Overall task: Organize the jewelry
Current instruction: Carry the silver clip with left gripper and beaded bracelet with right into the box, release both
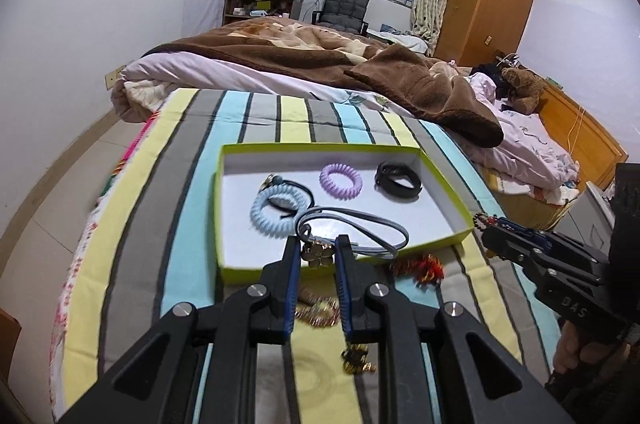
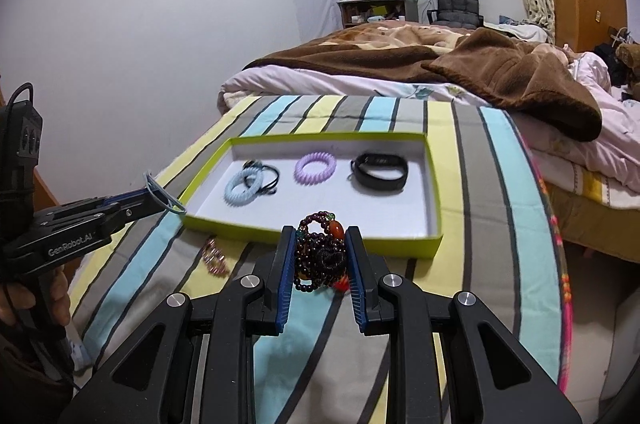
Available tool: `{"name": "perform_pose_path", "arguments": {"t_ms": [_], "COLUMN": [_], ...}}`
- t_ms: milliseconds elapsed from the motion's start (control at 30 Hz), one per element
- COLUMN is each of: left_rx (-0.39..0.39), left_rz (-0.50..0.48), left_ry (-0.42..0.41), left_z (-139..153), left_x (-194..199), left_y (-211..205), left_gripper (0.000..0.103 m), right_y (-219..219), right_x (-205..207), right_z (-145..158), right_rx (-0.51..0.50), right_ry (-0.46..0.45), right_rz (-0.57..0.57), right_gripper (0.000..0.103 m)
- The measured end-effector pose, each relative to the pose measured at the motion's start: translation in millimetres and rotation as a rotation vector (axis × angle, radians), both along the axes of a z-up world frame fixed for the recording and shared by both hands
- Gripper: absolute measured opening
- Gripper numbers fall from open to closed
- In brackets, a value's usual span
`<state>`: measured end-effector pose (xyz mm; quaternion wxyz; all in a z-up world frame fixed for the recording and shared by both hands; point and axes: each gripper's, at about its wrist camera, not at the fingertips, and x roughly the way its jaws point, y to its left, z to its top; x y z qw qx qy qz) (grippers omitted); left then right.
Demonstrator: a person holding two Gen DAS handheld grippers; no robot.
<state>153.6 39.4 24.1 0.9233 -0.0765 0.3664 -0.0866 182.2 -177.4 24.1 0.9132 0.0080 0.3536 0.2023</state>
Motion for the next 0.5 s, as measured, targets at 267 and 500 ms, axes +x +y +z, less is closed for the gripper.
{"name": "perform_pose_path", "arguments": {"t_ms": [267,500], "left_rx": [0.005,0.016], "left_rz": [-0.041,-0.075], "left_ry": [0.039,0.096], "left_z": [-13,-34], "left_x": [39,66], "left_y": [-22,-39], "left_gripper": [0.018,0.018], "right_y": [-4,-3], "right_x": [47,80], "right_z": [-13,-35], "right_rx": [-0.049,-0.094], "right_ry": [0.036,0.086], "right_rz": [-0.003,0.008], "right_gripper": [0.025,0.025]}}
